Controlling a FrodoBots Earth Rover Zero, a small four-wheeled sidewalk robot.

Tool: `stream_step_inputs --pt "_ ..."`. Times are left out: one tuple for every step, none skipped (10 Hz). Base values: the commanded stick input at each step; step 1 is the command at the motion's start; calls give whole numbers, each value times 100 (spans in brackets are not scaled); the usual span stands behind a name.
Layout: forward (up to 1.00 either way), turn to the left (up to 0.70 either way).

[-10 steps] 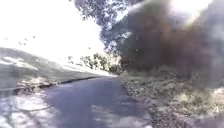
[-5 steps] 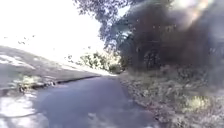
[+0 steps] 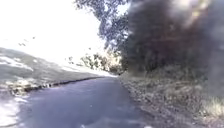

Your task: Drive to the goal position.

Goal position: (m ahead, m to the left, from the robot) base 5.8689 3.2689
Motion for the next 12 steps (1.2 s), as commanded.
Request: stream_step_inputs --pt "70 5" --pt "70 13" --pt "70 6" --pt "70 0" --pt "70 0" --pt "70 0" --pt "70 0" --pt "70 0" --pt "70 0" --pt "70 0" --pt "70 0" --pt "70 0"
